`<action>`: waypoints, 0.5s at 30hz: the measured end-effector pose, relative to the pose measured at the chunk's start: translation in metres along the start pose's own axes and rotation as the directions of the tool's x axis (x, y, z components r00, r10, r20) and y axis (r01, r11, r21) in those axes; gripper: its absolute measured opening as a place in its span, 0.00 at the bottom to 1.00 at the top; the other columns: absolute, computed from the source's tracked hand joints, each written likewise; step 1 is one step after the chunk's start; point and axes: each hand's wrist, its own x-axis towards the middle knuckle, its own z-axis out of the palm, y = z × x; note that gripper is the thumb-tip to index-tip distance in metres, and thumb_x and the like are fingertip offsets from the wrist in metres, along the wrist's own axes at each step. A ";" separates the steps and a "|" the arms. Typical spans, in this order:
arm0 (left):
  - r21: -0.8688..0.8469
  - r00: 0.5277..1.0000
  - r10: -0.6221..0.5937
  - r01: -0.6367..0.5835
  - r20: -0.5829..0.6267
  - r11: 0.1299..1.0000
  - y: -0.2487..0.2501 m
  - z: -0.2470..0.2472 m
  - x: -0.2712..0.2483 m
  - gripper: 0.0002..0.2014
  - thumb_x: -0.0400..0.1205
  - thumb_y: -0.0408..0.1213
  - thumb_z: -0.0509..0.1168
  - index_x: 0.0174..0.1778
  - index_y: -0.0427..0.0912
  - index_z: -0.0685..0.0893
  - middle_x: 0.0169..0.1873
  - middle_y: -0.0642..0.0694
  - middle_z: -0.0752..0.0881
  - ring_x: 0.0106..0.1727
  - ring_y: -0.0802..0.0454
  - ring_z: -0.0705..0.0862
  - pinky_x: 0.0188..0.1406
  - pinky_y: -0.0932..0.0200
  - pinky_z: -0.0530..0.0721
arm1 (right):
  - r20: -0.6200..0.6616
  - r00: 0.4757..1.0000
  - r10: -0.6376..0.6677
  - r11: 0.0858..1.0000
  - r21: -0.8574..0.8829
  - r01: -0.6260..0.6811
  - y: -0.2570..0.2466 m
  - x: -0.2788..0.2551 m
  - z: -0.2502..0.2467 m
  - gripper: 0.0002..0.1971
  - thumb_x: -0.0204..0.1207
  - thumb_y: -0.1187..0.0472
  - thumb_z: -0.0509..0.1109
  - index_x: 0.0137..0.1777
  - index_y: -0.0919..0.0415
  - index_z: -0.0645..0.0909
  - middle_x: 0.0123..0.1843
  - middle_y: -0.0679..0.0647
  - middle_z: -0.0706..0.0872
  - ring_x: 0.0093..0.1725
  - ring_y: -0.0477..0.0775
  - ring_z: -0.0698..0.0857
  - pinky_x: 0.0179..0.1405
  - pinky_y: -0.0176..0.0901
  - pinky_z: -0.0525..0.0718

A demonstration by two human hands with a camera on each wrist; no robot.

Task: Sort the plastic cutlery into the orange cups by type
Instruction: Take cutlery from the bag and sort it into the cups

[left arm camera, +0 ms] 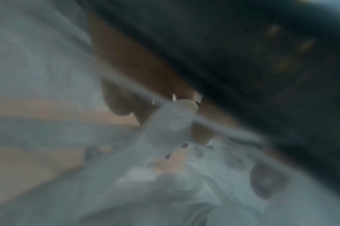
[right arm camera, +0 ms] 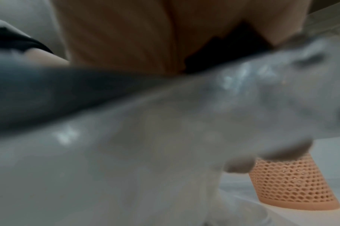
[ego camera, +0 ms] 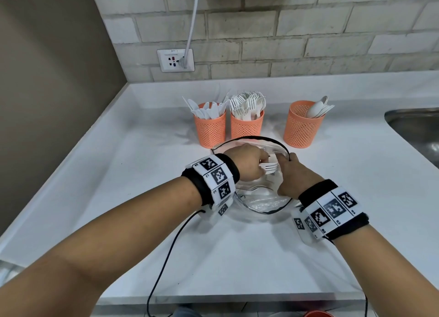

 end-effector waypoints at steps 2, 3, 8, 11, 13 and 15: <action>-0.028 0.999 -0.003 0.002 -0.037 1.000 -0.001 -0.001 -0.002 0.10 0.79 0.40 0.62 0.55 0.48 0.83 0.53 0.48 0.86 0.54 0.47 0.82 0.49 0.58 0.77 | -0.004 1.000 0.004 1.000 0.005 -0.004 0.001 -0.001 0.001 0.41 0.66 0.69 0.71 0.78 0.59 0.55 0.66 0.60 0.64 0.60 0.66 0.81 0.58 0.54 0.82; -0.052 0.998 -0.004 0.000 -0.069 0.999 -0.001 -0.004 -0.003 0.10 0.79 0.40 0.62 0.55 0.48 0.83 0.51 0.48 0.86 0.51 0.47 0.82 0.46 0.59 0.78 | -0.006 1.000 0.007 1.000 0.006 -0.007 0.002 -0.002 0.001 0.41 0.67 0.69 0.71 0.78 0.59 0.54 0.66 0.60 0.64 0.60 0.66 0.81 0.58 0.54 0.82; -0.255 0.967 -0.011 -0.056 -0.255 0.965 0.003 -0.025 -0.007 0.06 0.79 0.37 0.64 0.48 0.40 0.80 0.42 0.44 0.86 0.44 0.45 0.83 0.47 0.47 0.85 | -0.019 1.000 0.008 1.000 -0.016 -0.009 0.002 -0.004 0.001 0.41 0.68 0.68 0.70 0.79 0.59 0.53 0.67 0.61 0.64 0.59 0.66 0.81 0.56 0.53 0.82; -0.332 0.939 -0.030 -0.091 -0.344 0.939 0.007 -0.033 -0.008 0.08 0.78 0.36 0.66 0.48 0.36 0.79 0.39 0.44 0.84 0.44 0.43 0.83 0.51 0.45 0.83 | -0.024 1.000 0.014 1.000 -0.021 -0.014 0.000 -0.005 -0.001 0.42 0.68 0.68 0.71 0.79 0.58 0.52 0.68 0.60 0.64 0.60 0.66 0.80 0.56 0.53 0.81; -0.359 0.910 -0.042 -0.120 -0.413 0.925 0.009 -0.040 -0.011 0.13 0.78 0.35 0.66 0.57 0.39 0.76 0.42 0.42 0.86 0.46 0.43 0.85 0.56 0.46 0.83 | -0.021 1.000 0.014 1.000 -0.020 -0.014 0.000 -0.005 -0.001 0.43 0.68 0.68 0.71 0.79 0.58 0.52 0.68 0.60 0.64 0.61 0.65 0.80 0.57 0.53 0.81; -0.428 0.875 -0.047 -0.189 -0.481 0.884 0.011 -0.052 -0.018 0.23 0.77 0.30 0.67 0.67 0.45 0.71 0.41 0.38 0.87 0.38 0.46 0.85 0.50 0.53 0.86 | -0.018 1.000 0.010 1.000 -0.011 -0.010 -0.001 -0.007 0.000 0.41 0.68 0.67 0.71 0.79 0.59 0.54 0.68 0.61 0.64 0.61 0.66 0.80 0.57 0.53 0.81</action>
